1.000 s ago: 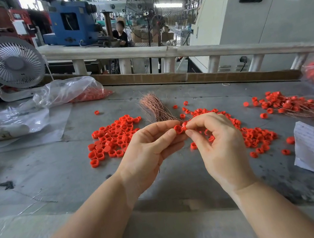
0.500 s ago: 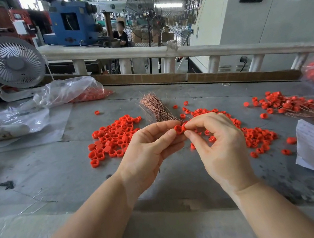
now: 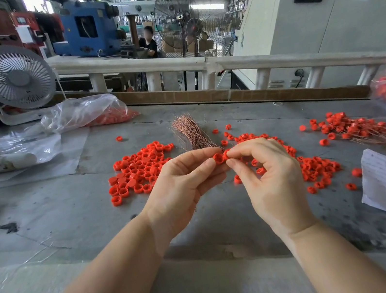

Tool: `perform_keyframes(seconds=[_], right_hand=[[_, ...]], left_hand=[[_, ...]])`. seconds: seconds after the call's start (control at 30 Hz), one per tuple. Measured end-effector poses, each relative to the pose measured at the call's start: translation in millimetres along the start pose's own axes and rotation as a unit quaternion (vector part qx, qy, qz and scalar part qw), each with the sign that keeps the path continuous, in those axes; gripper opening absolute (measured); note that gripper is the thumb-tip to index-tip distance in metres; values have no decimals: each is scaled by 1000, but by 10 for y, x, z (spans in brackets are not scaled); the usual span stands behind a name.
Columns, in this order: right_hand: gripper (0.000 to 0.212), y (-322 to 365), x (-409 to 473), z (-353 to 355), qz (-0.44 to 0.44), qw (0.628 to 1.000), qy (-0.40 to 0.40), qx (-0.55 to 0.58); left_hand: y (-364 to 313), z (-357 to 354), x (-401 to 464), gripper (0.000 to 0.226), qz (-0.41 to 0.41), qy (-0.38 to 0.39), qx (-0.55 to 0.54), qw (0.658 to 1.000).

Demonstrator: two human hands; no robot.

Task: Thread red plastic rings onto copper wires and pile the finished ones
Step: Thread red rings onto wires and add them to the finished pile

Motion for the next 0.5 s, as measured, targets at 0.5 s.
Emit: perform_keyframes(seconds=[0.5], right_hand=[[3, -8, 5, 1, -11, 1000, -6, 1]], left_hand=[[-16, -1, 1, 21, 6, 14, -34, 999]])
Point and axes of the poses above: each hand's wrist, its own x-axis towards the middle knuckle, its own z-axis out of the back of the hand, y = z × x, the point moved 4 cm from there along x, towards the middle knuckle, and after that the axes turned 4 degrees about z, right-handed, at the moved point
